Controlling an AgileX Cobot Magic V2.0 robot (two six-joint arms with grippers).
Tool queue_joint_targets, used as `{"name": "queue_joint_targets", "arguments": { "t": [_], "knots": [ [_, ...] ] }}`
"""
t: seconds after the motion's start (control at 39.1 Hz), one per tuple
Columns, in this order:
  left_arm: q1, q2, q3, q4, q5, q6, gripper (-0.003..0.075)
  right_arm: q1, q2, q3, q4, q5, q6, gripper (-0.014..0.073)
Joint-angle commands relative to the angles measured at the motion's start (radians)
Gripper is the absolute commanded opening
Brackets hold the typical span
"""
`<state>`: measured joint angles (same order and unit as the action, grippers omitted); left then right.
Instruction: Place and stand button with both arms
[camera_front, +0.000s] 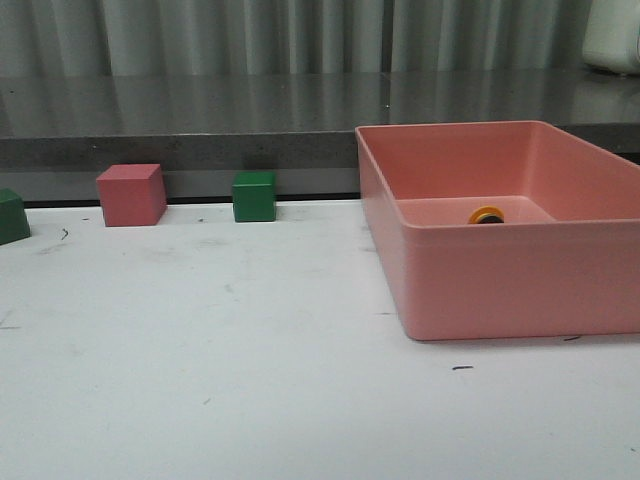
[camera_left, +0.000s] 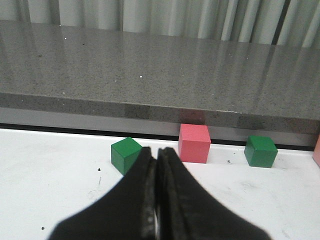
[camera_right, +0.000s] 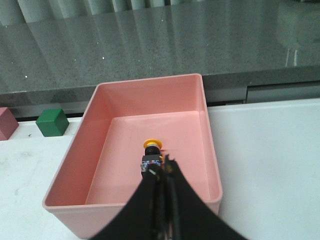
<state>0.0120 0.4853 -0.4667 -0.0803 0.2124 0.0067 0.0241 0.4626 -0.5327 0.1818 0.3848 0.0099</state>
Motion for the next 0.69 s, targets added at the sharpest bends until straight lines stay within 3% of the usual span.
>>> {"name": "queue_joint_targets", "arguments": {
  "t": [0.0,0.1,0.2,0.38,0.43,0.51,0.66],
  "knots": [
    [0.002,0.01,-0.04,-0.002,-0.093,-0.001,-0.002,-0.005,0.019,-0.037,0.008,-0.071,-0.01,-0.0057],
    [0.002,0.01,-0.04,-0.002,-0.093,-0.001,-0.0008,-0.005,0.019,-0.037,0.008,-0.078,-0.01,-0.0016],
    [0.002,0.01,-0.04,-0.002,-0.093,-0.001,0.0091,-0.005,0.019,-0.037,0.0,-0.078,-0.01,0.0139],
    [0.002,0.01,-0.04,-0.002,-0.093,-0.001,0.0445,-0.005,0.019,-0.037,-0.008,-0.078,-0.01,0.0559],
    [0.002,0.01,-0.04,-0.002,-0.095,-0.001,0.0549,-0.005,0.019,-0.037,-0.008,-0.079,-0.01,0.0642],
    [0.002,0.01,-0.04,-0.002,-0.095,-0.001,0.067,-0.005,0.019,-0.037,-0.008,-0.086,-0.01,0.0647],
    [0.002,0.01,-0.04,-0.002,-0.097,-0.001,0.0692,-0.005,0.031,-0.038,-0.008,-0.139,-0.01,0.0646]
  ]
}}
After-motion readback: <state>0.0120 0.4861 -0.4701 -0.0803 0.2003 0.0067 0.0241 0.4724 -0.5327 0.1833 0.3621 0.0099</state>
